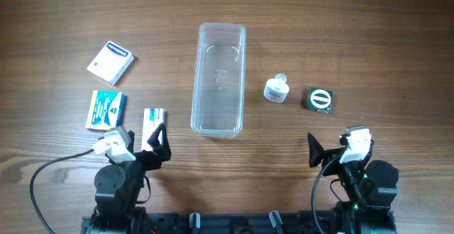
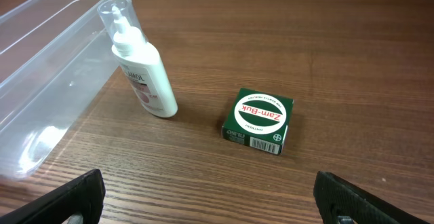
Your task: Pack container
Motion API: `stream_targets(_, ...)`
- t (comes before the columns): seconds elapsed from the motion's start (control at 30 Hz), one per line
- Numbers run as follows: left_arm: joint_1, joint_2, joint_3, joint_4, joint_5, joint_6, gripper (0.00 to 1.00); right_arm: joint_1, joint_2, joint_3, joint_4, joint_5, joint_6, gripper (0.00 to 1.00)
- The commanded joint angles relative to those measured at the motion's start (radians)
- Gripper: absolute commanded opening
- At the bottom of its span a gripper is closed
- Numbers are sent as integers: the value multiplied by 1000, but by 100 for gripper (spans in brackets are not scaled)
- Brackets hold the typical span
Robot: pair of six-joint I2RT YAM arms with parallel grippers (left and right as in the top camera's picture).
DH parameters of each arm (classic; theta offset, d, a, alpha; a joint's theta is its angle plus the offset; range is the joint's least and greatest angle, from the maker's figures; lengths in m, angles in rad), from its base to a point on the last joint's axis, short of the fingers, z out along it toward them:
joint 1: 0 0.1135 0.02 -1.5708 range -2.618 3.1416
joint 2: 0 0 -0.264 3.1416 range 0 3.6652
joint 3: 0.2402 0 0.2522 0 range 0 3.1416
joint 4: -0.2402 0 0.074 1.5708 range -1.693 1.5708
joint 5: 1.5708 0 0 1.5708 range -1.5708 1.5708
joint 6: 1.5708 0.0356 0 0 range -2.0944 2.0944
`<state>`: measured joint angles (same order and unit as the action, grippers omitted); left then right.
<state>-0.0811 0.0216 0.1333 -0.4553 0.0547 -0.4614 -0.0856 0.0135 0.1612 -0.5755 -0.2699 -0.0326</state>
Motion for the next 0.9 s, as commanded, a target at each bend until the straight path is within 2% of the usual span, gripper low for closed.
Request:
stream_targets(0.0, 7, 5, -2, 3, 8, 12, 100, 2, 0, 1, 2, -19, -17, 100)
stream_targets(0.4, 7, 5, -2, 3, 8, 12, 100, 2, 0, 0, 24, 28, -42, 100)
stream_targets(0.5, 7, 5, -2, 3, 8, 12, 100, 2, 0, 0, 86, -139, 130, 100)
stream_targets(0.6, 7, 5, -2, 3, 8, 12, 100, 2, 0, 0, 137, -161, 357, 100)
stream_targets(0.7, 7, 5, -2, 3, 8, 12, 100, 2, 6, 1, 242, -292, 387, 100)
stream_targets(0.77, 7, 5, -2, 3, 8, 12, 100, 2, 35, 21, 300, -305, 458, 100)
stream_targets(0.87, 7, 5, -2, 3, 8, 12, 100, 2, 150, 107, 301, -307, 451, 100)
